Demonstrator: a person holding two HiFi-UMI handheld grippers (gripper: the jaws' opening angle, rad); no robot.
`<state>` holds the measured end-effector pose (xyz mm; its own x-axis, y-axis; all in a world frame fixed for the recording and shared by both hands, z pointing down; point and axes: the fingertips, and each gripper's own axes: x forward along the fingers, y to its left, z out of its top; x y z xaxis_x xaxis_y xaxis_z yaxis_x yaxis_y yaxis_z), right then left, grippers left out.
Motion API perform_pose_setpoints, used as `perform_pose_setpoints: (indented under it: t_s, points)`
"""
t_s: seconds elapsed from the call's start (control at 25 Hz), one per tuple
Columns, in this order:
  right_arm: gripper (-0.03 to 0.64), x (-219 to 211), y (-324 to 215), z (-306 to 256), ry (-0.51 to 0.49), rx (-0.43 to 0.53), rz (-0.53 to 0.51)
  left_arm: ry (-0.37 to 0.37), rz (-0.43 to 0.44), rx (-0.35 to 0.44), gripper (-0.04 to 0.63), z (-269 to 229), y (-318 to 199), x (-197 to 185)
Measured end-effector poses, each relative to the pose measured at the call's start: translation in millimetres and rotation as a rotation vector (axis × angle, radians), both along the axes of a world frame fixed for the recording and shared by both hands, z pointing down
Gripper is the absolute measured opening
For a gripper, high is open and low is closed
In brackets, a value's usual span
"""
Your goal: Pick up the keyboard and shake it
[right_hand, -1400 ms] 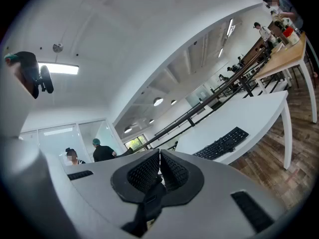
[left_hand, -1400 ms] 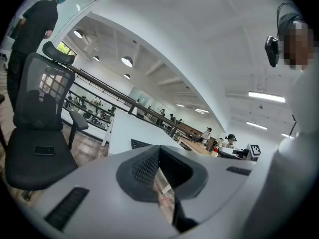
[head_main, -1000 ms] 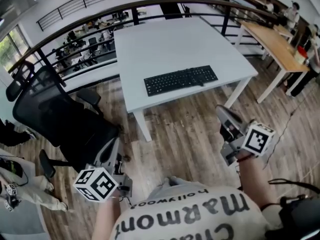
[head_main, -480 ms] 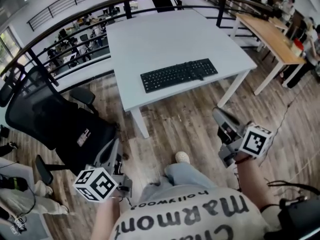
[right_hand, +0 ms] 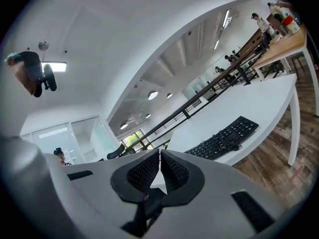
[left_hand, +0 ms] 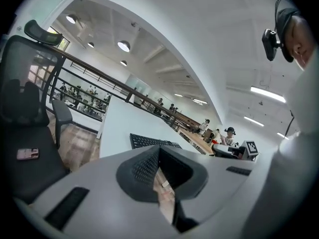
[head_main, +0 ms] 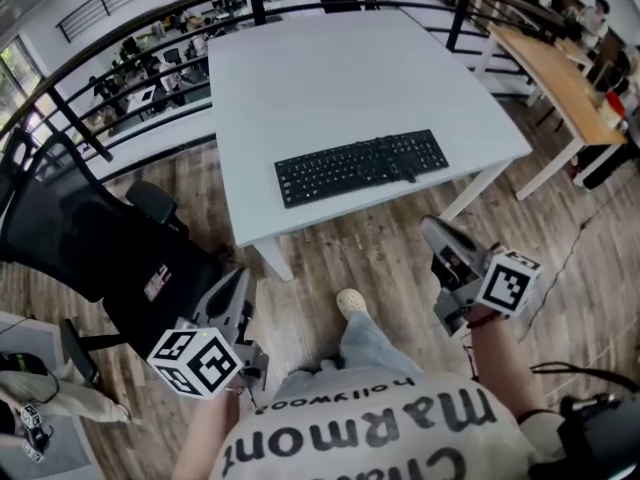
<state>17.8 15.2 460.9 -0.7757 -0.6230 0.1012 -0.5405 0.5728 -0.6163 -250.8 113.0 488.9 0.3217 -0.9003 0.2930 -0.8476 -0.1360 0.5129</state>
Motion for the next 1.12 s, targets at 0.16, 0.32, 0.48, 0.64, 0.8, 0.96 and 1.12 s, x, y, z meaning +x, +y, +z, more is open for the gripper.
perform_pose_setpoints:
  t_s: [0.16, 0.32, 0.48, 0.64, 0.8, 0.96, 1.12]
  points:
    - [0.038, -15, -52, 3, 0.011, -0.010, -0.068, 0.003, -0.032, -0.016, 0.003, 1, -43, 1]
    - [0.038, -32, -102, 4, 0.022, -0.003, -0.139, 0.003, -0.069, -0.028, 0.003, 4, -84, -1]
    - [0.038, -42, -142, 10, 0.042, -0.011, -0.196, 0.010, -0.104, -0.048, 0.003, 10, -116, 1]
    - [0.038, -50, -165, 21, 0.045, -0.046, -0.248, 0.017, -0.135, -0.074, 0.003, 17, -133, 1]
    - [0.038, -64, -193, 26, 0.064, -0.049, -0.324, 0.026, -0.181, -0.093, 0.003, 24, -156, 0]
    - [0.038, -75, -215, 42, 0.091, -0.072, -0.413, 0.026, -0.223, -0.116, 0.003, 32, -173, 3]
    - [0.038, -92, -235, 60, 0.133, -0.072, -0.478, 0.022, -0.241, -0.165, 0.003, 47, -179, 7]
